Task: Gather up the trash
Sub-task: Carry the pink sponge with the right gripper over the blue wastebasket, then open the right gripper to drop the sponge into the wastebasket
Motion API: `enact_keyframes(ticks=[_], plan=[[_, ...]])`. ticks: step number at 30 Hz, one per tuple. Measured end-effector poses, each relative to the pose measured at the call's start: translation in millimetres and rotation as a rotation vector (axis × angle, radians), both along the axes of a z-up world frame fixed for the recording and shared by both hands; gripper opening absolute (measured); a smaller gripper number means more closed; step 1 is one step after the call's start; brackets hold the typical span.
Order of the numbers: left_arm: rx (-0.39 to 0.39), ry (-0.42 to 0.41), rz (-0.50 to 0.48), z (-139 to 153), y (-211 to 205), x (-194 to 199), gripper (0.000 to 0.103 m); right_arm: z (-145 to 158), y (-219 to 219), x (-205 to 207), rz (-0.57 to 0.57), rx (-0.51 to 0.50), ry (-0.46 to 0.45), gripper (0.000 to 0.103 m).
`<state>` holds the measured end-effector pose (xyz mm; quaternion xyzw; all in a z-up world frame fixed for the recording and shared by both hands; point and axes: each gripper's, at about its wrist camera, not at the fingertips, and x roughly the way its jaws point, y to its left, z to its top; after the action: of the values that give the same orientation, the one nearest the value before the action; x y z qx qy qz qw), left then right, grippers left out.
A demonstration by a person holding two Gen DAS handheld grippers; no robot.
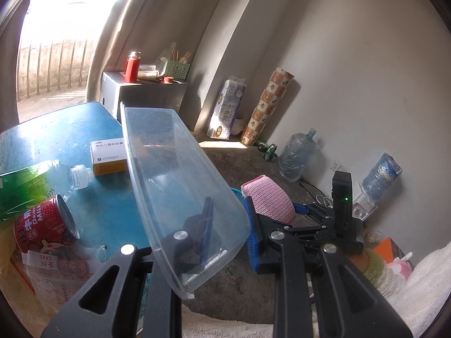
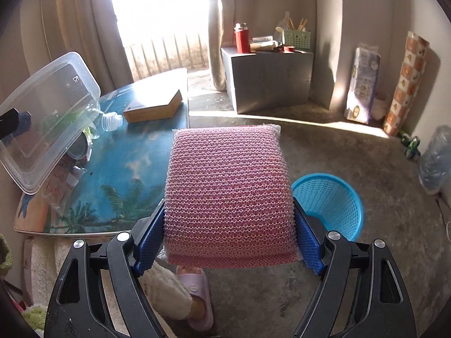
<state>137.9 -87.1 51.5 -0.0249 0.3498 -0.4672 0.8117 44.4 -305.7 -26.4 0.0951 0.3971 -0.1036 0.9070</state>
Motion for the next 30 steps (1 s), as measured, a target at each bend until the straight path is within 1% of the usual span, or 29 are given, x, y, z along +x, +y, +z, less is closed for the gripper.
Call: enact_keyframes(ticks=[5,10,13,15,20,24,27,30], plan=[[0.040,-0.036,-0.068,-3,-39,-6,0.021,-11,-33,-44,-0.096,0.001,0.027,0.077],[0.062,-0.080,-0.133,-13,-80,-19,0.021,-25,-58,-70,-0.144,-0.021,0.065,0.077],[0.078,-0.084,-0.181,-23,-110,-26,0.021,-38,-72,-82,-0.170,-0.019,0.090,0.077],[0.091,-0.067,-0.217,-32,-132,-27,0.021,-45,-82,-86,-0.194,-0.007,0.100,0.077],[0.143,-0.014,-0.285,-55,-191,-20,0.021,-62,-115,-84,-0.272,0.035,0.088,0.077],[0.204,0.020,-0.324,-81,-245,-10,0.021,-80,-138,-72,-0.288,0.066,0.092,0.077],[0.250,0.025,-0.318,-104,-283,5,0.021,-95,-153,-62,-0.286,0.070,0.105,0.077],[0.311,0.054,-0.313,-133,-317,18,0.021,-113,-171,-48,-0.288,0.085,0.138,0.077]])
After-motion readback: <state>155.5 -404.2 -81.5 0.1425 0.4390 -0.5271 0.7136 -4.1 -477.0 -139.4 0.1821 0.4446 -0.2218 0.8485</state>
